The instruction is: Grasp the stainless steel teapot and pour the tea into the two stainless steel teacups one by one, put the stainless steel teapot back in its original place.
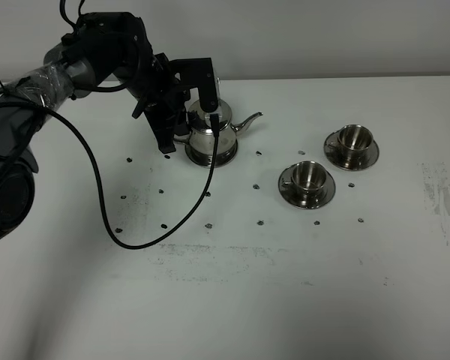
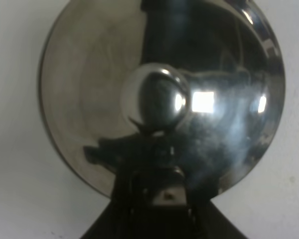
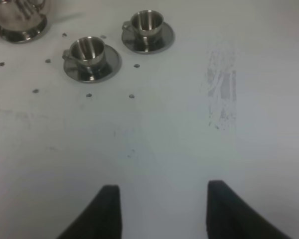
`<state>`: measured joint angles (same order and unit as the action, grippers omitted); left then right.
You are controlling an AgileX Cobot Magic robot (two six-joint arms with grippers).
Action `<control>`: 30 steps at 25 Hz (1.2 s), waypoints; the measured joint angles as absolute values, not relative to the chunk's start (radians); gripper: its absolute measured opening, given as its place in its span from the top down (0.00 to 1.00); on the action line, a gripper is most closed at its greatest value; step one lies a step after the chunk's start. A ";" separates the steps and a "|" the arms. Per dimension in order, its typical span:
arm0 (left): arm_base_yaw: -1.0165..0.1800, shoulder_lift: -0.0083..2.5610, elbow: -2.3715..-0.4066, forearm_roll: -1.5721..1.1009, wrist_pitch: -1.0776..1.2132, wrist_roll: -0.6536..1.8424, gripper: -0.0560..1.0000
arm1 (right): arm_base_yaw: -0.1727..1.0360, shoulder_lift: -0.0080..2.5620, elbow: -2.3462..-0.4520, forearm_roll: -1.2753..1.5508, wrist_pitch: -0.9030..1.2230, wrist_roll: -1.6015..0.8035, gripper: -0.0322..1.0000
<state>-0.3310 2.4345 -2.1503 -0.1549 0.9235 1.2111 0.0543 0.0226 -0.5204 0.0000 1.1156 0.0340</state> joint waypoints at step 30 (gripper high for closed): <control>-0.372 2.264 -2.179 -0.164 1.035 1.266 0.75 | 0.054 0.023 -0.520 0.000 1.116 0.034 0.57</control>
